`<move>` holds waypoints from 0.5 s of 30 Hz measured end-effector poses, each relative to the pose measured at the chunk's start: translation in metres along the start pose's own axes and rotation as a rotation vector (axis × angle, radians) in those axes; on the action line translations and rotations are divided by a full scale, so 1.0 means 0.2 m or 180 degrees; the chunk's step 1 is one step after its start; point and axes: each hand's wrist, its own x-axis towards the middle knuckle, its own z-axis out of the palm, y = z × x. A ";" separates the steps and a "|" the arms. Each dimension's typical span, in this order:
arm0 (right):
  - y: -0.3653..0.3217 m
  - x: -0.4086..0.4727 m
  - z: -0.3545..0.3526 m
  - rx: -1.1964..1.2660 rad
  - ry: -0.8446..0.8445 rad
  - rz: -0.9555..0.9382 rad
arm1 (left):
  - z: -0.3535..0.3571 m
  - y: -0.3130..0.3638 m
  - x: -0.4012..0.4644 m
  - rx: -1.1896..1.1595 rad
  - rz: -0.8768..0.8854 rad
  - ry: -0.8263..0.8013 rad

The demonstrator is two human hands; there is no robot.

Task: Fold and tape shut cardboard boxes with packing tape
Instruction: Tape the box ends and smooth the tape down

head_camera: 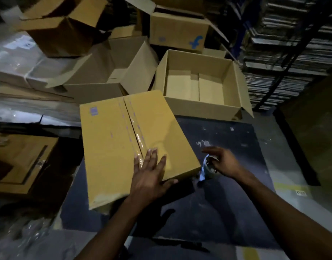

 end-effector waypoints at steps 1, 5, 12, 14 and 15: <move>0.08 0.05 -0.01 -0.0251 -0.0202 -0.0054 | 0.02 0.07 0.04 0.0054 -0.0146 -0.0088; 0.27 0.27 0.04 -0.1178 -0.1199 -0.0675 | 0.12 0.19 0.07 0.0441 -0.0589 0.0035; 0.36 0.50 0.29 -0.2227 -0.1909 -0.1718 | 0.11 0.18 0.07 0.0496 -0.0678 0.0004; 0.31 0.45 0.26 -0.2185 -0.1812 -0.1623 | 0.10 0.17 0.07 0.0495 -0.0695 0.0007; 0.30 0.40 0.22 -0.2090 -0.1774 -0.1510 | 0.10 0.17 0.07 0.0479 -0.0696 0.0012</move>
